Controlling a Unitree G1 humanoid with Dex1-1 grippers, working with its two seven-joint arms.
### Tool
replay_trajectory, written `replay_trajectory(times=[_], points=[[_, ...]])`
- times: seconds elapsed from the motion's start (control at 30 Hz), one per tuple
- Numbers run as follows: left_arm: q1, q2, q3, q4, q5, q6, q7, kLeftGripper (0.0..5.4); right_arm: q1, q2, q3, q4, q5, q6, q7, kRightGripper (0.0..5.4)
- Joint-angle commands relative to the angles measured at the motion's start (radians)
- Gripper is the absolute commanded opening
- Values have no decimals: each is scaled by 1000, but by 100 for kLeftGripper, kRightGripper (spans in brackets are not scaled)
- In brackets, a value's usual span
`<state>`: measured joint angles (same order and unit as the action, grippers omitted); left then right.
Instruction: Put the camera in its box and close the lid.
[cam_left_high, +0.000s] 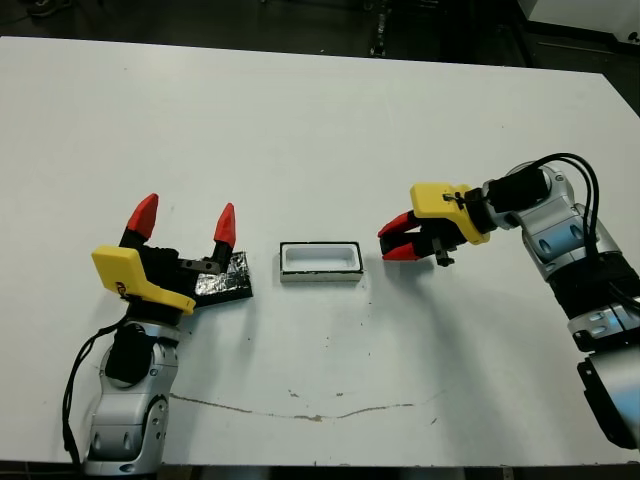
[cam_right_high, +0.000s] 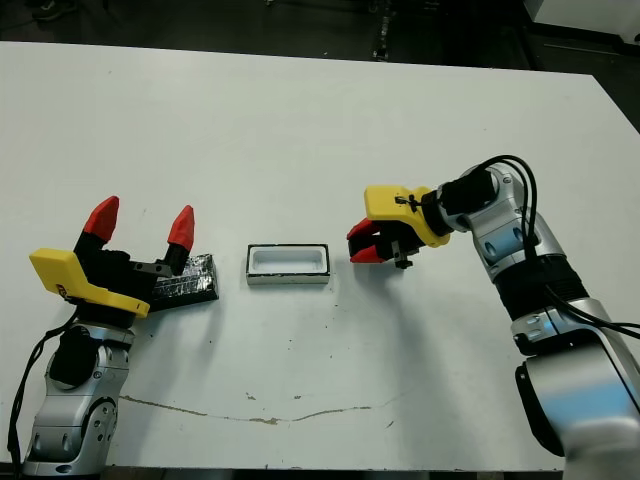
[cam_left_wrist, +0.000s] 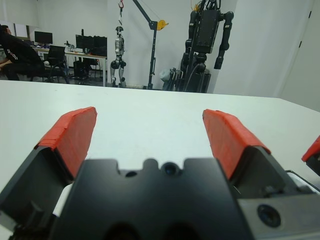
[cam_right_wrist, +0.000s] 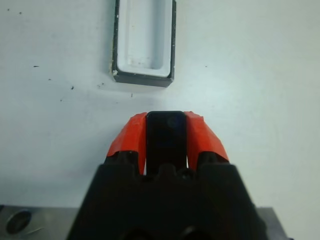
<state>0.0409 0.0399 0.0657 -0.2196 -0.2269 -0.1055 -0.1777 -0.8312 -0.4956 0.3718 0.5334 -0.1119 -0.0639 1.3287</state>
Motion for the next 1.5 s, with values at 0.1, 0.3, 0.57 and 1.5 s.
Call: replay_trajectory(times=[0.1,0.3,0.57,1.5], points=[[14,5,3,3,5,-1,1,540,-10,11,-70,21,55,37,-56,165],[14,4,4,6,-5,-1,-5,540,-95,48,-144,90,146,223,-57,165],[10,2,3,4,-3,2,-1,540,-180,98,-165,113,171,332,-97,165],[-13,5,37,-6,-12,11,19,540,-161,208,-62,-115,231,560,-63,165]])
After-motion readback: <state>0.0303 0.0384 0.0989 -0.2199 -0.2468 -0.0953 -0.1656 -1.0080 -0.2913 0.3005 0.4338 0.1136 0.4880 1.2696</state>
